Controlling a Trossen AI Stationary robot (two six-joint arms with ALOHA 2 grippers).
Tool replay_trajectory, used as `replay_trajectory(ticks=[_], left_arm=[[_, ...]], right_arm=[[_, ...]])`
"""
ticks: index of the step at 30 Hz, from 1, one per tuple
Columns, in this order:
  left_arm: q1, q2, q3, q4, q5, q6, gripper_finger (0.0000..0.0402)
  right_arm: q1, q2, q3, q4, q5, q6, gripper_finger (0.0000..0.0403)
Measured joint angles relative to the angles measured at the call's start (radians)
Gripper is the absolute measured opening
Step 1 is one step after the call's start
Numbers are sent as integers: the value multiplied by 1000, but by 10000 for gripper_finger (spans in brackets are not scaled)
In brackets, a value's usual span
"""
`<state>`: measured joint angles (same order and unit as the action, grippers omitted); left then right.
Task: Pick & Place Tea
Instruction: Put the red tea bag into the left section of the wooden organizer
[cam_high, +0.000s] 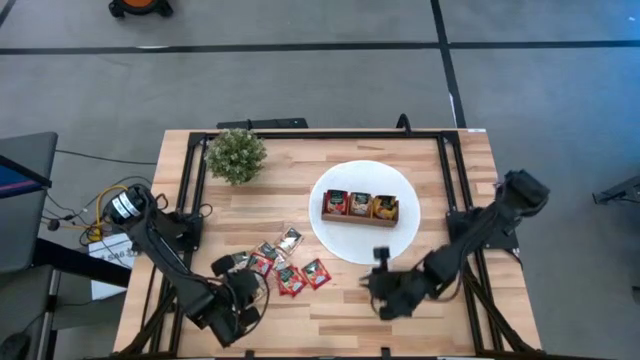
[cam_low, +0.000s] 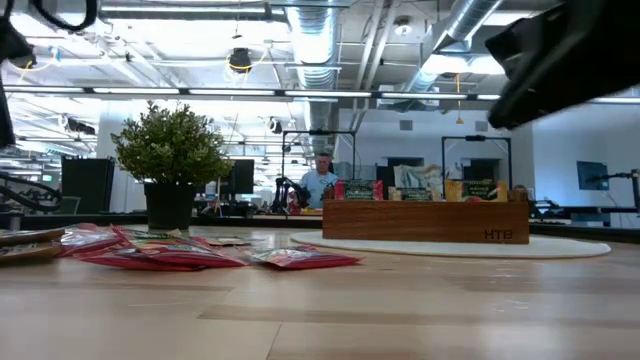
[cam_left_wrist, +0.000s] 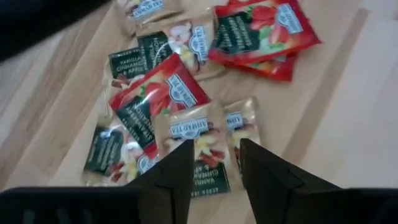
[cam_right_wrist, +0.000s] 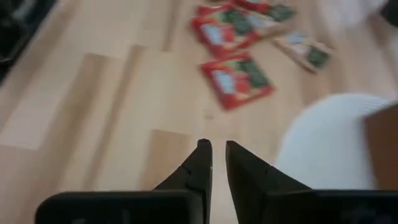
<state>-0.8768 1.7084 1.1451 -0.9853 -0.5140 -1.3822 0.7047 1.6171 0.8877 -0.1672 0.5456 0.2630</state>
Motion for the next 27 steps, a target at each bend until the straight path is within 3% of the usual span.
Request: replay_trajectory(ticks=[5, 12, 21, 27], left_arm=[[27, 1, -113, 268, -66, -13, 155], [114, 5, -286, 665, -174, -70, 183], [171, 5, -417, 1045, -65, 7, 160], [190, 12, -420, 1086, -40, 59, 109]], right_arm=[[49, 111, 72, 18, -1, 27, 27], [53, 133, 123, -22, 2, 28, 17], [40, 121, 124, -30, 2, 28, 17], [40, 121, 124, -33, 2, 28, 15]])
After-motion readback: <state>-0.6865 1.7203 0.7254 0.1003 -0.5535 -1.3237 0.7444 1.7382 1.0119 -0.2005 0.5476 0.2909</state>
